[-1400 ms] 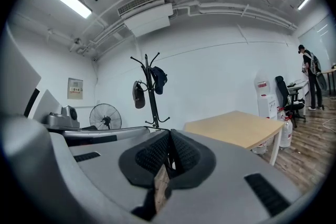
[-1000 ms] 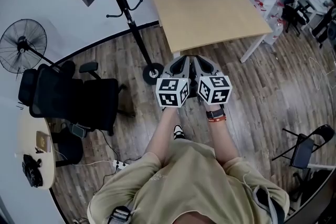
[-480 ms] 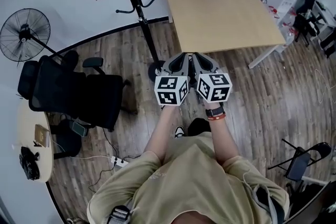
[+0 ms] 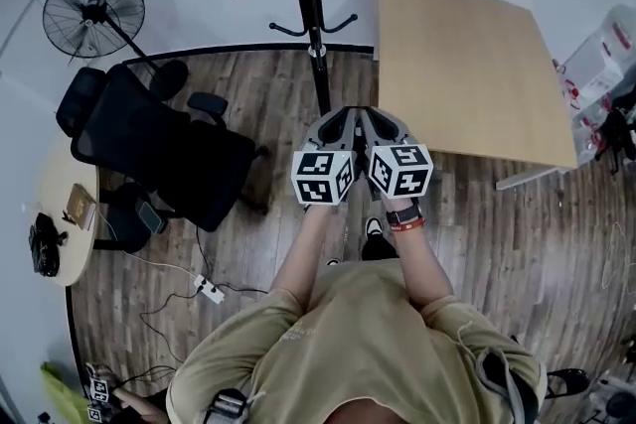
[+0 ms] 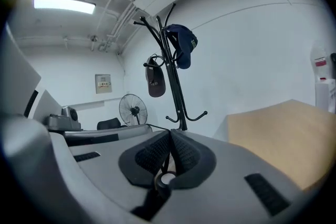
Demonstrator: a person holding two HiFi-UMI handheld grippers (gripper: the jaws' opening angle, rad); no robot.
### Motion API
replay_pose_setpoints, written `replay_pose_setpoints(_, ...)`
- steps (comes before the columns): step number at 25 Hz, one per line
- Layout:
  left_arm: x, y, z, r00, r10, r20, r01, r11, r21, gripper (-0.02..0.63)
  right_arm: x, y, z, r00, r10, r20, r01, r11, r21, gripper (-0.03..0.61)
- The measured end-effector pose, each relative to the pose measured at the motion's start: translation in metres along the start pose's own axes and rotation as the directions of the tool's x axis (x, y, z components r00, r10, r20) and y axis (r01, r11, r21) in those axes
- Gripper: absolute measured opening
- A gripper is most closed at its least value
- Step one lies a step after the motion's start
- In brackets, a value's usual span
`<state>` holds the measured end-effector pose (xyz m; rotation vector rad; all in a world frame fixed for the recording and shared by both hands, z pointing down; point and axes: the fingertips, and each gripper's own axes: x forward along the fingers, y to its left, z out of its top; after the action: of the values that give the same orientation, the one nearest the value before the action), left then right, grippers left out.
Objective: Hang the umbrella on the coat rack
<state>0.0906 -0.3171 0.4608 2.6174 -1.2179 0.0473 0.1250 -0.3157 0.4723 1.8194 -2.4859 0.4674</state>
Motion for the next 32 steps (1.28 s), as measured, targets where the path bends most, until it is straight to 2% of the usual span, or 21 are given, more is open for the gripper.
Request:
replay_pose_setpoints(5, 0.034, 0.033, -0.005, 0.993, 0.117, -0.004, -0.117, 0.993, -0.011, 0.023, 0.048, -0.013, -0.002, 0.993, 0.110, -0.052, -0.110, 0.994, 0.001, 0.020)
replay_pose_setpoints(10, 0.053, 0.060, -0.002, 0.974, 0.227, -0.007, -0.227, 0.974, -0.027, 0.023, 0.081, -0.017, 0.002, 0.972, 0.218, -0.088, -0.218, 0.976, 0.012, 0.020)
replay_pose_setpoints(14, 0.061, 0.086, 0.000, 0.958, 0.286, -0.005, -0.286, 0.957, -0.059, 0.024, 0.103, -0.011, 0.001, 0.959, 0.261, -0.114, -0.265, 0.964, -0.020, 0.020)
replay_pose_setpoints(18, 0.074, 0.100, -0.004, 0.956, 0.291, -0.036, -0.292, 0.956, -0.035, 0.023, 0.125, -0.016, -0.004, 0.958, 0.259, -0.125, -0.259, 0.966, 0.014, 0.018)
replay_pose_setpoints(22, 0.087, 0.124, -0.009, 0.951, 0.303, -0.067, -0.306, 0.951, -0.048, 0.023, 0.151, -0.016, -0.011, 0.957, 0.246, -0.152, -0.242, 0.969, 0.047, 0.018)
replay_pose_setpoints(28, 0.096, 0.147, -0.022, 0.958, 0.257, -0.125, -0.264, 0.964, -0.044, 0.023, 0.174, -0.012, -0.030, 0.953, 0.234, -0.190, -0.214, 0.969, 0.120, 0.018)
replay_pose_setpoints(32, 0.094, 0.163, -0.025, 0.962, 0.237, -0.133, -0.246, 0.968, -0.055, 0.023, 0.186, -0.002, -0.033, 0.952, 0.222, -0.211, -0.201, 0.973, 0.117, 0.018)
